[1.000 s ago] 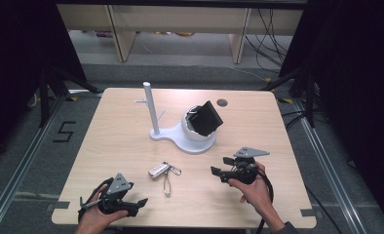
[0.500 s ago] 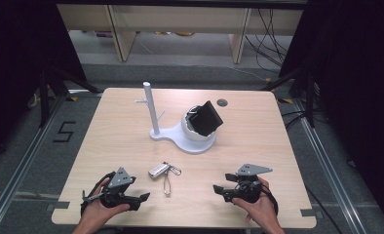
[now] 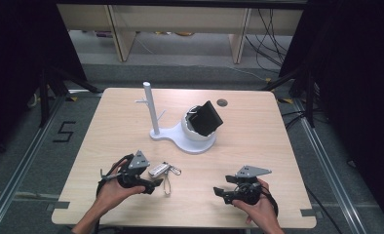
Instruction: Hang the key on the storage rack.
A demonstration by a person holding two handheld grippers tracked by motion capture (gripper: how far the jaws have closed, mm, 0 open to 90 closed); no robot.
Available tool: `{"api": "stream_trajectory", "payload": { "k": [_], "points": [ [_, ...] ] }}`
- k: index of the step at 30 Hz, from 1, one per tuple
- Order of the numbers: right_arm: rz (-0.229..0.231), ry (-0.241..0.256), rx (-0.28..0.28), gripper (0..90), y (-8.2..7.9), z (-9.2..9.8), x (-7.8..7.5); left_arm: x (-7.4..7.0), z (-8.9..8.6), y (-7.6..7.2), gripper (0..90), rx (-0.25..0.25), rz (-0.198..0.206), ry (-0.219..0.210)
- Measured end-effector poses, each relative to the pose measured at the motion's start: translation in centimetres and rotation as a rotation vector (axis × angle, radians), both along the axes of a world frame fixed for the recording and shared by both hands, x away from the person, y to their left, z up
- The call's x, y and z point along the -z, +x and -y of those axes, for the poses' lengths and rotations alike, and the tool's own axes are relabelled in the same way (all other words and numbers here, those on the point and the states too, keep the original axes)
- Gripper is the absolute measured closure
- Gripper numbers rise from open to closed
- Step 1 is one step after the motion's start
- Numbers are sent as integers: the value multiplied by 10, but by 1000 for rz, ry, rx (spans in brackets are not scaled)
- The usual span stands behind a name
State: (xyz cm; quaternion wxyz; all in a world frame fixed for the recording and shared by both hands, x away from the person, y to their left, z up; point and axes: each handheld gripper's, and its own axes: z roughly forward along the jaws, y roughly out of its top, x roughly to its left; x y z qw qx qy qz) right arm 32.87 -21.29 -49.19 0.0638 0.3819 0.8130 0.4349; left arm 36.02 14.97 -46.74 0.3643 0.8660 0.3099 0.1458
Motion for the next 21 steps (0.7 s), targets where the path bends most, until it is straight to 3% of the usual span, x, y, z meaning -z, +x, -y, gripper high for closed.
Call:
{"api": "stream_trajectory", "payload": {
  "k": [1, 3, 5, 7, 8, 12, 15, 21],
  "points": [
    [0, -18, 18, 311, -2, 0, -2, -1, 4, 3, 203, 5, 0, 2],
    [-26, 2, 5, 311, -3, -4, -1, -1, 11, 10, 210, 13, 2, 25],
    [8, -18, 1, 311, -1, -3, 0, -1, 20, 15, 211, 28, 2, 62],
    [5, -21, -6, 310, -1, -3, 0, -3, 27, 21, 214, 44, -8, 78],
    [-21, 8, -4, 310, -2, -5, 0, -3, 30, 23, 214, 44, -9, 82],
    [-8, -13, -6, 310, 0, -4, 0, -4, 39, 34, 221, 77, -8, 145],
    [-8, 5, -23, 310, 0, -4, 1, -3, 43, 40, 243, 114, -25, 199],
    [-9, -4, -32, 310, 0, -6, 0, -3, 53, 49, 271, 136, -56, 248]
  ]
}}
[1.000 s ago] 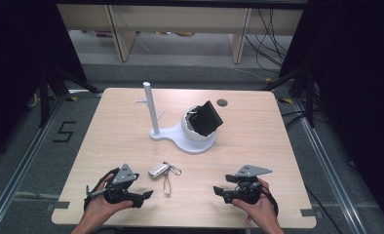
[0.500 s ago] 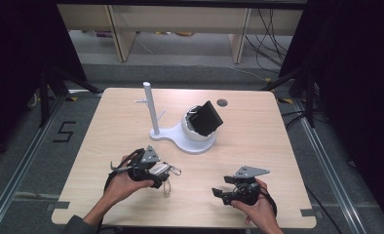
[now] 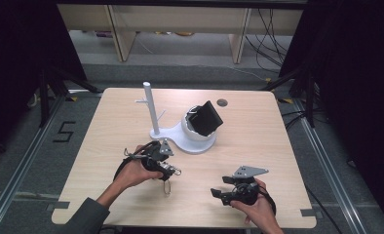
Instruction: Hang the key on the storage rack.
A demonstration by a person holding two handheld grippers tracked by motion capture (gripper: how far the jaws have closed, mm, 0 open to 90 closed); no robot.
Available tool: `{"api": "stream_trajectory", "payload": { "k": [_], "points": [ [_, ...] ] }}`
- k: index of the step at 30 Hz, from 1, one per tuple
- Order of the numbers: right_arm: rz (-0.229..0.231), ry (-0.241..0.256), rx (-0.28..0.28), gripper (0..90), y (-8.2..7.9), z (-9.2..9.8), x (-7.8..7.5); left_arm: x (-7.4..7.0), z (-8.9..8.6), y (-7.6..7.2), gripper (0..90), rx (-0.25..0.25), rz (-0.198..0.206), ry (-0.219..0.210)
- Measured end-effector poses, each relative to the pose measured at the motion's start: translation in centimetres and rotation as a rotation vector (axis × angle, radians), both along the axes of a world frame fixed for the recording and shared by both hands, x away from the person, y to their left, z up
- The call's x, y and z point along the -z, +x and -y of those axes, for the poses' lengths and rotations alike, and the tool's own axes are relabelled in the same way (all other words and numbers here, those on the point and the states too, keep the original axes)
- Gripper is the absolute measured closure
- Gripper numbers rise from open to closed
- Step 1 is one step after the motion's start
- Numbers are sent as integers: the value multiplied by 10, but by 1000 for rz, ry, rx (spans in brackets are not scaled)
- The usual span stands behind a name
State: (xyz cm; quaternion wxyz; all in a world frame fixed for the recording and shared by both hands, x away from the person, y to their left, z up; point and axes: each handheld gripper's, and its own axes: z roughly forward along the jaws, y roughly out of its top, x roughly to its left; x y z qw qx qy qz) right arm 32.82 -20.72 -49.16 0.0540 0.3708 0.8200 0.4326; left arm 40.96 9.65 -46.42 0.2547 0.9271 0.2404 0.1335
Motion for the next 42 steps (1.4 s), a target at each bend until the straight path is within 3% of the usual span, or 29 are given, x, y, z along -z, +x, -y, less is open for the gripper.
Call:
{"api": "stream_trajectory", "payload": {
  "k": [4, 6, 7, 12, 20, 23, 26, 28, 31, 38, 40, 42],
  "points": [
    [-4, -1, -1, 310, 0, 0, 0, 0, 7, 7, 336, 32, -22, 63],
    [0, 0, -3, 310, 0, -1, 0, 1, 11, 13, 370, 58, -30, 117],
    [-32, 16, 1, 310, -2, -3, 0, 2, 13, 15, 371, 64, -31, 132],
    [-5, 2, -10, 310, 0, -2, 0, 8, 23, 19, 425, 114, -63, 182],
    [-1, 6, -26, 309, 1, -3, 0, 17, 31, 24, 482, 157, -133, 239],
    [-15, 22, -25, 309, 0, -4, 0, 16, 33, 25, 505, 147, -158, 247],
    [-15, 9, -21, 309, 0, -4, 0, 14, 35, 30, 545, 147, -167, 266],
    [-14, 13, -21, 309, 0, -4, 0, 15, 36, 29, 569, 106, -182, 270],
    [-15, 9, -19, 309, 0, -4, 0, 14, 35, 29, 601, 96, -194, 294],
    [-11, 9, -26, 310, 1, -5, 0, 13, 34, 31, 655, 110, -218, 326],
    [-31, 22, -18, 310, -1, -7, 0, 13, 36, 30, 667, 118, -218, 340],
    [-18, 8, -33, 310, 0, -6, 1, 12, 38, 29, 674, 135, -223, 357]
  ]
}}
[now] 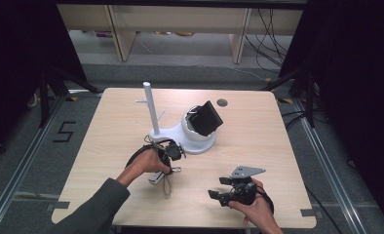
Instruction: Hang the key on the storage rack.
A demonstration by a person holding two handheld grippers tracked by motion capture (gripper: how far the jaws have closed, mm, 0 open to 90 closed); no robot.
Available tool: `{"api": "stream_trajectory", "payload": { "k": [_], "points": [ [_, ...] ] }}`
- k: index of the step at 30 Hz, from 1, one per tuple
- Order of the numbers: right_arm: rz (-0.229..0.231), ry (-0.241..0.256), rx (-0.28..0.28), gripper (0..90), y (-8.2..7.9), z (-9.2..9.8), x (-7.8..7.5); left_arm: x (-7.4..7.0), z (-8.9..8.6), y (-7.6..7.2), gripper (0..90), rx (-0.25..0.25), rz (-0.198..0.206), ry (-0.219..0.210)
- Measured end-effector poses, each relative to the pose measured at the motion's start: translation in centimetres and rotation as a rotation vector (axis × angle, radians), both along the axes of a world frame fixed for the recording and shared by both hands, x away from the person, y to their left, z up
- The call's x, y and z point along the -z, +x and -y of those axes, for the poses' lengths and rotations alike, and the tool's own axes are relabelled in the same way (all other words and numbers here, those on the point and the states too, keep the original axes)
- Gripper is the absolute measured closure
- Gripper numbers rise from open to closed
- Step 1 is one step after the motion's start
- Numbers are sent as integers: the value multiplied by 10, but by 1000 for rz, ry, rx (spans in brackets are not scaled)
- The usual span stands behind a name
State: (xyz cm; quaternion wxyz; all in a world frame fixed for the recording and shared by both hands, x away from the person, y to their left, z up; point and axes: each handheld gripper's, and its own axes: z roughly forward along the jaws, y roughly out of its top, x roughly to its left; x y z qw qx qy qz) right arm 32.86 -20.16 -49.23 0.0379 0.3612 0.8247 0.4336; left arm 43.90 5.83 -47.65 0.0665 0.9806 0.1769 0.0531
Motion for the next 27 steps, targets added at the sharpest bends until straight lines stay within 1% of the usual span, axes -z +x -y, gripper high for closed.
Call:
{"api": "stream_trajectory", "payload": {
  "k": [1, 2, 3, 4, 5, 6, 7, 8, 9, 10, 11, 12, 13, 14, 15, 16, 17, 18, 19, 20, 21, 22, 24, 25, 26, 27],
  "points": [
    [-1, 1, 2, 310, 0, 0, 0, 1, 3, -1, 673, 16, 7, 17],
    [-1, 1, 2, 310, 0, 0, 0, 1, 3, -1, 655, 16, 7, 17],
    [3, 3, 2, 310, 0, 0, 0, 0, 4, -2, 655, 20, -2, 30],
    [1, 1, -1, 310, 0, 0, 0, 1, 6, -2, 636, 37, 0, 39],
    [2, -1, -2, 310, 0, -1, 0, 1, 8, -2, 610, 47, -12, 49],
    [0, 6, -6, 310, 0, -1, 1, 1, 9, -2, 600, 47, -17, 53],
    [-3, -3, -7, 310, 0, -1, 0, 0, 10, 0, 603, 54, -14, 65],
    [-15, 4, -4, 310, -1, -2, 0, 0, 11, 1, 624, 50, -17, 70],
    [-13, 5, -9, 310, -1, -2, 0, 0, 11, 2, 648, 48, -26, 66],
    [0, -3, -12, 310, 0, -2, 0, 0, 10, 4, 654, 47, -34, 64],
    [-2, -4, -8, 310, -1, -2, 0, 0, 10, 6, 662, 56, -40, 69],
    [4, 9, -20, 310, 0, -3, 1, -1, 10, 7, 667, 59, -46, 72],
    [3, 8, -17, 310, 0, -3, 1, -1, 10, 8, 671, 63, -47, 74],
    [-11, 1, -1, 310, -1, -3, 0, -1, 10, 7, 668, 66, -46, 72],
    [13, -5, -21, 310, 0, -2, 1, 0, 11, 7, 653, 66, -43, 66],
    [14, -7, -22, 310, 1, -2, 1, -1, 11, 8, 617, 76, -31, 67],
    [17, -16, -19, 310, 1, -2, 1, -2, 12, 8, 600, 83, -28, 70],
    [4, -6, -21, 310, 1, -3, 1, -2, 13, 8, 587, 84, -19, 67],
    [16, -13, -18, 310, 1, -2, 1, -2, 14, 8, 574, 85, -10, 67],
    [-1, -6, -15, 310, 0, -3, 1, -2, 15, 8, 576, 93, -11, 67],
    [-1, -6, -14, 310, 0, -3, 0, -1, 15, 8, 577, 95, -20, 71],
    [0, -6, -17, 310, 0, -3, 1, 0, 16, 8, 579, 107, -26, 82],
    [-5, -5, -21, 310, 0, -4, 1, 1, 17, 11, 612, 110, -50, 78],
    [-1, -4, -17, 310, 0, -4, 0, 1, 16, 13, 636, 95, -66, 75],
    [-2, -2, -20, 310, 0, -4, 0, 1, 15, 14, 661, 91, -70, 77],
    [-5, -2, -25, 310, 0, -4, 0, 1, 14, 15, 685, 77, -88, 77]
  ]
}}
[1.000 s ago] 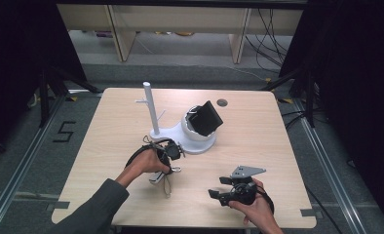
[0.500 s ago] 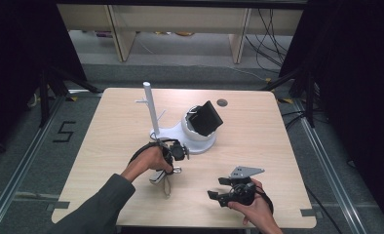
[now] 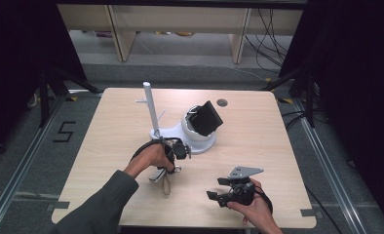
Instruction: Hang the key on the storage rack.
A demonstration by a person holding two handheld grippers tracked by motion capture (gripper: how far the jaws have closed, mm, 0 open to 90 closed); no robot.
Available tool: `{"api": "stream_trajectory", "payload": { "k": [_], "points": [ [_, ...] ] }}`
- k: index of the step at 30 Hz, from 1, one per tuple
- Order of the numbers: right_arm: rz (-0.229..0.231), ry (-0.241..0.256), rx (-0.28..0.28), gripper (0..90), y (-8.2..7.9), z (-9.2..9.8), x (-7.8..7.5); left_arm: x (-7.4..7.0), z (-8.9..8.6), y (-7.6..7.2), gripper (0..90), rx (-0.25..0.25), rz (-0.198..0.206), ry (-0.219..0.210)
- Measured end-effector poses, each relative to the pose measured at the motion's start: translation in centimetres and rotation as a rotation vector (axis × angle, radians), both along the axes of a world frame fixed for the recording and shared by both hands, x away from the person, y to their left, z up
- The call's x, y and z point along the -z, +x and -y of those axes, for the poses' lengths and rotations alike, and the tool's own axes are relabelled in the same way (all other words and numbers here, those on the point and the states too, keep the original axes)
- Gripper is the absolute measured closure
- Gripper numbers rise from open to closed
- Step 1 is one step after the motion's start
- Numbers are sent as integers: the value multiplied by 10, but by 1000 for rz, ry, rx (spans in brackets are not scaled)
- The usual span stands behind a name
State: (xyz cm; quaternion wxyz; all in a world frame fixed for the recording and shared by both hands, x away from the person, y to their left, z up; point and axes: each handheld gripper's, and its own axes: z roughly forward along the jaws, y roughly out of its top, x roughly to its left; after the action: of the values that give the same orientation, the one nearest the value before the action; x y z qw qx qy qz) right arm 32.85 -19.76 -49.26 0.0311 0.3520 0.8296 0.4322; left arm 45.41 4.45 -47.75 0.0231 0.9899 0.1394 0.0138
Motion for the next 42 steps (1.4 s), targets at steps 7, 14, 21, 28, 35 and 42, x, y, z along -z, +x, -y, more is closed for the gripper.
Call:
{"api": "stream_trajectory", "payload": {
  "k": [7, 14, 21, 28, 35, 42],
  "points": [
    [1, -5, -3, 310, -1, -1, 0, 0, -4, 3, 742, -59, -38, 10],
    [-8, -3, 5, 311, -1, -2, 0, 0, -4, 2, 747, -53, -27, 9],
    [-11, 8, -5, 311, -1, -2, 0, -3, -9, 1, 749, -57, -10, 5],
    [-13, -1, -1, 311, -1, -2, 0, -24, -23, 0, 750, -92, 25, -30],
    [-7, -5, -2, 311, 0, -2, 1, -50, -46, 1, 750, -121, 62, -46],
    [-7, -7, 7, 311, 2, -1, 1, -90, -70, 1, 750, -176, 116, -45]
  ]
}}
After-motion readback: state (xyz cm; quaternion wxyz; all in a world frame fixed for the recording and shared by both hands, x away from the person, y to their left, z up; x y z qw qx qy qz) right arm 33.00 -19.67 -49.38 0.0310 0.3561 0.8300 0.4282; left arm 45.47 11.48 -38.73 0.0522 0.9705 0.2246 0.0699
